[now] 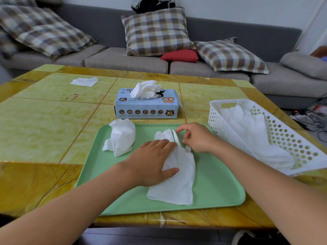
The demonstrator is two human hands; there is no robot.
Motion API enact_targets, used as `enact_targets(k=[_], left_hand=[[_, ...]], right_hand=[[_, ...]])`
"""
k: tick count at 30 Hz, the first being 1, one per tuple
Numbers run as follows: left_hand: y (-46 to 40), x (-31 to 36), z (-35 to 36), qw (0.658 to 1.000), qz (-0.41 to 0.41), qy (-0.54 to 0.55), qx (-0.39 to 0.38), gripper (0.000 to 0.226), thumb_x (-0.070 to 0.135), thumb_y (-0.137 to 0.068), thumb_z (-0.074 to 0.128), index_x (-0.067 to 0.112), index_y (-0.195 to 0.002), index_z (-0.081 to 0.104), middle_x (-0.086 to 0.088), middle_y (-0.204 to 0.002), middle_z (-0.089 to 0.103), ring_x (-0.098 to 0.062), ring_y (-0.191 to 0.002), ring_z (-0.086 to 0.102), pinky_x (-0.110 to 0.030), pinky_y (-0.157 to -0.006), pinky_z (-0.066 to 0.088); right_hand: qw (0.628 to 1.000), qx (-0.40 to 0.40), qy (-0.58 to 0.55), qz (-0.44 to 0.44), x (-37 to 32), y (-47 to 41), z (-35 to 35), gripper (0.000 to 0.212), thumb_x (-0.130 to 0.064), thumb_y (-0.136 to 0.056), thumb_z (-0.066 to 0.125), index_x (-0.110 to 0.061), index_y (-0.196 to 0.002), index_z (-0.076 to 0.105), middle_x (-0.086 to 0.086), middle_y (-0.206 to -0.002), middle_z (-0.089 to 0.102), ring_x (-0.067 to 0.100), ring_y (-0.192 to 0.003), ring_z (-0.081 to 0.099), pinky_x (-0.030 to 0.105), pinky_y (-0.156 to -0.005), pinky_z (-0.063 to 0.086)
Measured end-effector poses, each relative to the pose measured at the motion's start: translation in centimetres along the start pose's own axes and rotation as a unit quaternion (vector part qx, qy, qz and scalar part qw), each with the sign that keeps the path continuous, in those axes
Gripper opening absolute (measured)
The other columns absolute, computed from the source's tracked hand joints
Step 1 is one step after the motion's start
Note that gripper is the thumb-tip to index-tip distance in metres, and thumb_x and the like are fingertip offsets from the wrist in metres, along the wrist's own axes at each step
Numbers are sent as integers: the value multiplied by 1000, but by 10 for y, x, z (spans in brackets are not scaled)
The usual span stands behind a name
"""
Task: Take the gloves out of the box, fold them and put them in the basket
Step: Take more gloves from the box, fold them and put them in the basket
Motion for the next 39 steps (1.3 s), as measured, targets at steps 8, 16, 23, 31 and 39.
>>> enact_targets(k=[8,16,23,31,39], left_hand=[[3,-5,8,999,7,-37,-21,77,69,-98,25,24,-160,14,0,-166,12,-21,-152,11,-39,-124,13],[0,-7,18,998,8,-32,-54,79,67,-99,18,22,-161,-1,6,-169,-5,-14,-155,-3,-41,-126,2],[0,-6,17,997,-1,-41,-62,80,67,-99,17,20,-161,-3,2,-169,-8,-13,-155,-6,-41,-126,-1],[0,-12,3,999,-20,-20,-46,91,75,-94,24,17,-161,1,2,-169,-9,-14,-155,-5,-43,-126,3],[1,-9,-22,998,-52,-13,17,75,77,-79,58,24,-131,56,5,-122,50,-18,-107,54,-38,-87,52]], right_hand=[[995,-30,-70,58,-19,-19,-7,23,-25,-92,74,-3,-99,74,6,-103,71,23,-100,64,32,-88,51],[983,-59,-169,52,-26,-16,-16,22,-5,-88,70,-15,-75,55,17,-93,77,21,-77,59,25,-53,35],[974,-3,-225,37,-11,-23,-15,29,0,-77,85,-12,-96,65,8,-89,70,18,-75,65,25,-63,55],[993,13,44,-110,-34,3,-36,23,-13,-72,91,-15,-86,73,-4,-81,69,7,-71,63,20,-66,48],[995,-21,98,-15,-7,18,-22,53,-26,-67,95,-11,-113,74,0,-95,72,17,-89,68,27,-77,53]])
Point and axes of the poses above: each hand's wrist, its own y-axis away from the middle knuckle, its own z-axis out of the palm, x = y × z, the point moved 6 cm from there along -y, towards the middle knuckle
